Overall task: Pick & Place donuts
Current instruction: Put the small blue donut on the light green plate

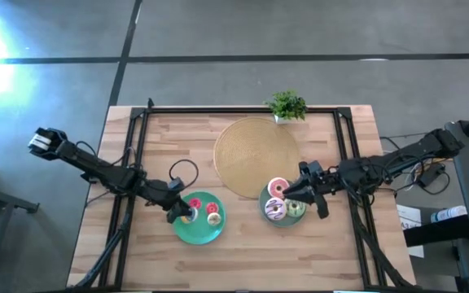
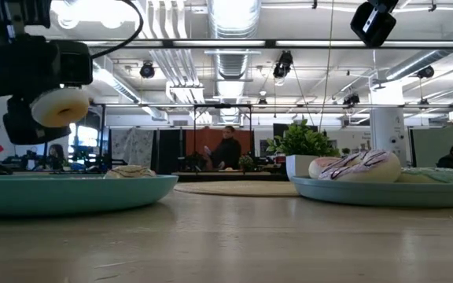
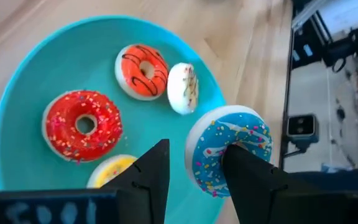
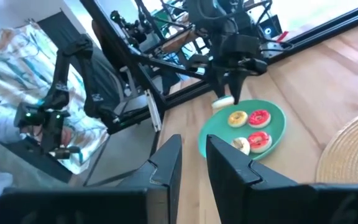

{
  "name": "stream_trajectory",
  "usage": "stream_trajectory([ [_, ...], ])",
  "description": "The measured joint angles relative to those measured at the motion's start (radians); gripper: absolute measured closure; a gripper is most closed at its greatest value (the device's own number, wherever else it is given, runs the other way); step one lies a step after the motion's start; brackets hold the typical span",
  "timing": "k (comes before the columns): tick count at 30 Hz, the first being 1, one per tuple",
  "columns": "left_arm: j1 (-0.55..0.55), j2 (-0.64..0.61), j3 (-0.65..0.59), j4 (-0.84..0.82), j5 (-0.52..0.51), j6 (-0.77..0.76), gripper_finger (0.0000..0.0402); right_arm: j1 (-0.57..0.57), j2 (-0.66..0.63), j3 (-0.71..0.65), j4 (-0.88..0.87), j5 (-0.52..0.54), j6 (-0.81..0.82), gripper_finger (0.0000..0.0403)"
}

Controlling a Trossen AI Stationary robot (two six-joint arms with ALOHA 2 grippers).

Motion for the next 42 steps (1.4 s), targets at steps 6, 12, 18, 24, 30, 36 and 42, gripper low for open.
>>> stream_trajectory([
  [6, 0.0, 0.019, 0.001, 0.048, -0.009, -0.054, 0.028, 0.0, 0.058, 0.001, 0.042, 0.003, 0.044, 0.0335],
  [12, 0.0, 0.018, 0.01, 0.059, -0.009, -0.096, 0.028, -0.001, 0.261, 0.005, 0.341, 0.137, 0.16, 0.0335],
  [18, 0.0, 0.018, 0.01, 0.06, -0.011, -0.173, 0.028, -0.06, 0.542, 0.182, 0.321, 0.097, 0.158, 0.0335],
  [24, 0.0, 0.018, 0.01, 0.057, -0.018, -0.226, 0.028, -0.163, 0.79, 0.421, 0.226, -0.168, 0.092, 0.0335],
  [30, 0.0, 0.021, 0.009, 0.041, -0.02, -0.227, 0.028, -0.214, 0.996, 0.636, 0.157, -0.389, 0.052, 0.0335],
  [36, 0.0, 0.021, 0.008, 0.033, -0.021, -0.228, 0.028, -0.212, 1.112, 0.812, 0.029, -0.433, -0.009, 0.0335],
  [42, 0.0, 0.022, 0.008, 0.041, -0.021, -0.225, 0.028, -0.214, 1.171, 0.944, -0.045, -0.418, -0.099, 0.0335],
])
